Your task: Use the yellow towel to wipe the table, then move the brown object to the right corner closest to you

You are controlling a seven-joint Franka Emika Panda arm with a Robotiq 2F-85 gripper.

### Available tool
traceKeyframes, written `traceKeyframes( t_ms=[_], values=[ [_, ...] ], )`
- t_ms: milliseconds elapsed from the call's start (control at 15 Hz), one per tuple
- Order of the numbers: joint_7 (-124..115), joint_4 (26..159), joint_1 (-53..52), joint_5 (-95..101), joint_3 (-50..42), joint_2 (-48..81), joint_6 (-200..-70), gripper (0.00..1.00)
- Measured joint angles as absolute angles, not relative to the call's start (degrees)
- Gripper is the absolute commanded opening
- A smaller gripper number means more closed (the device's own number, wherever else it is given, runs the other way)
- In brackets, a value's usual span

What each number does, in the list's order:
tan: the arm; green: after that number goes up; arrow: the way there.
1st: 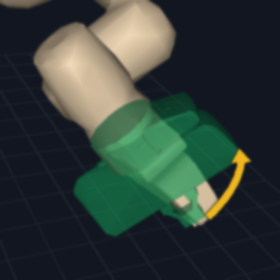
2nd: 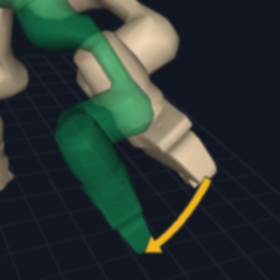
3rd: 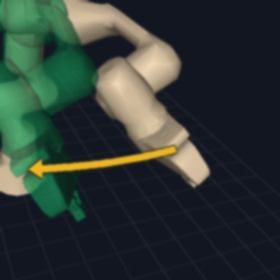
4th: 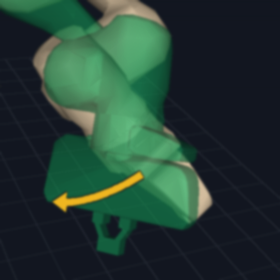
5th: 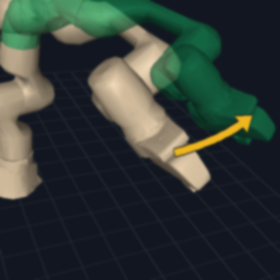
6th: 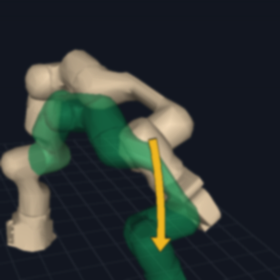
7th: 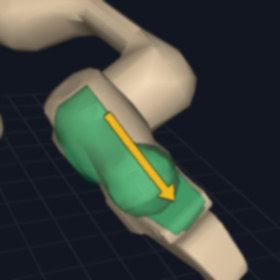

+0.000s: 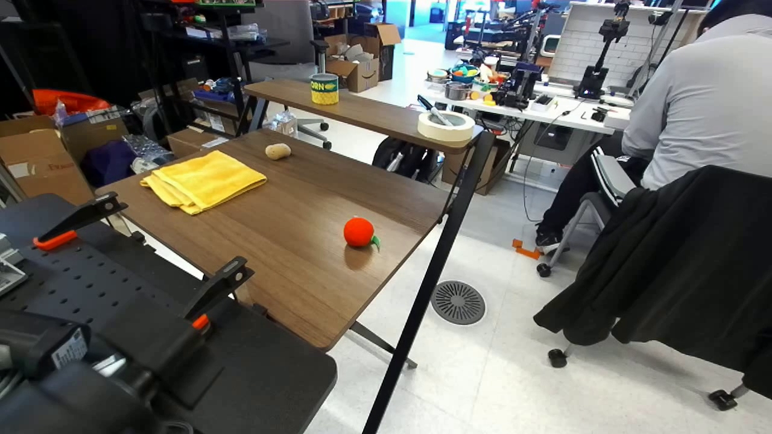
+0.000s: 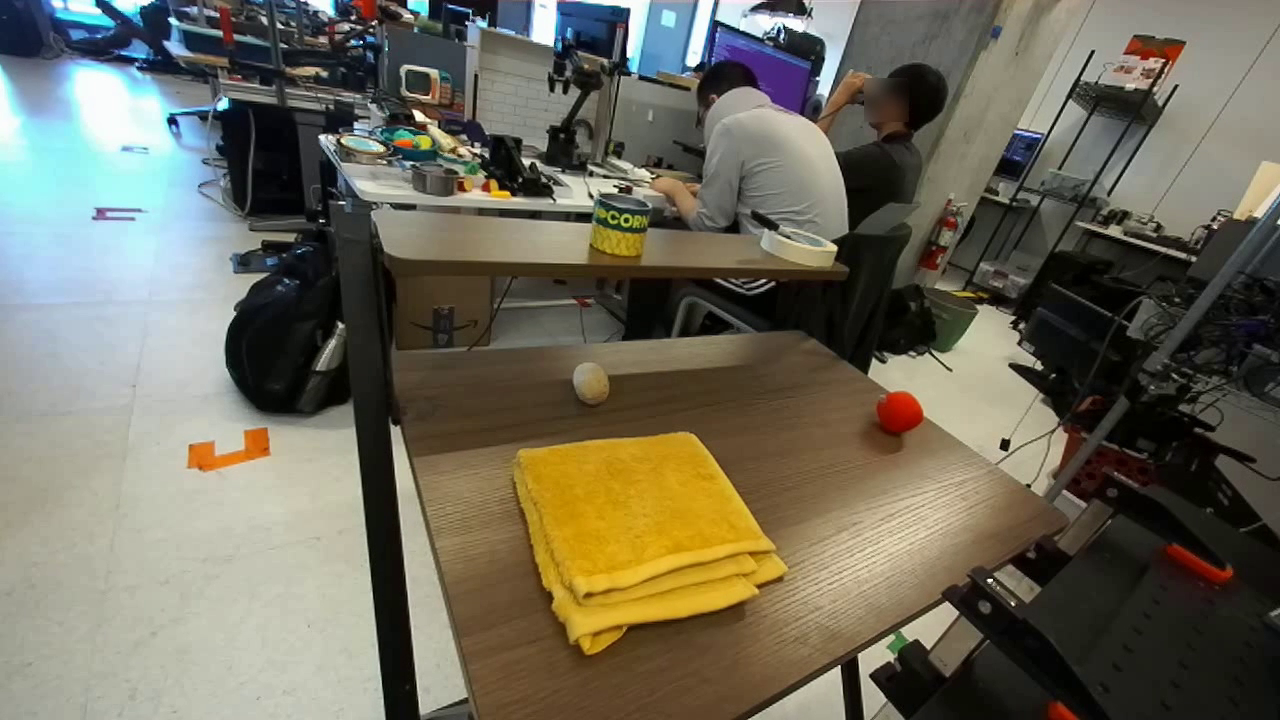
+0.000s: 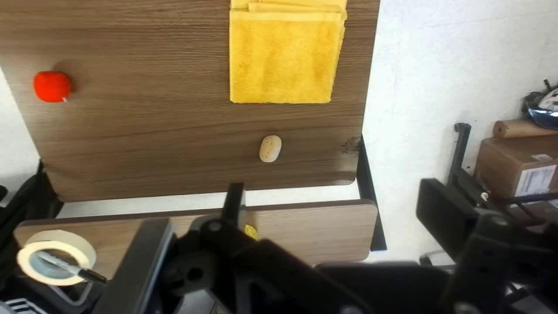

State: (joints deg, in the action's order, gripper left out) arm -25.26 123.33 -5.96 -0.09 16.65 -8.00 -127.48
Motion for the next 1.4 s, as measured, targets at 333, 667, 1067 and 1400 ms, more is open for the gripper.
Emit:
traceKeyframes(
  t_ms=[333,667,1067,1400],
  values=[
    [-23.74,116.60,-9.25,0.86,15.89,10.62,-133.85,1.00],
    [-23.78,110.27,-11.79,0.60,10.61,28.25,-133.77,1.00],
    [-23.75,104.72,-12.01,-0.42,8.57,34.99,-132.11,1.00],
    [-23.88,104.14,-12.91,-0.62,7.39,36.64,-131.89,1.00]
  ],
)
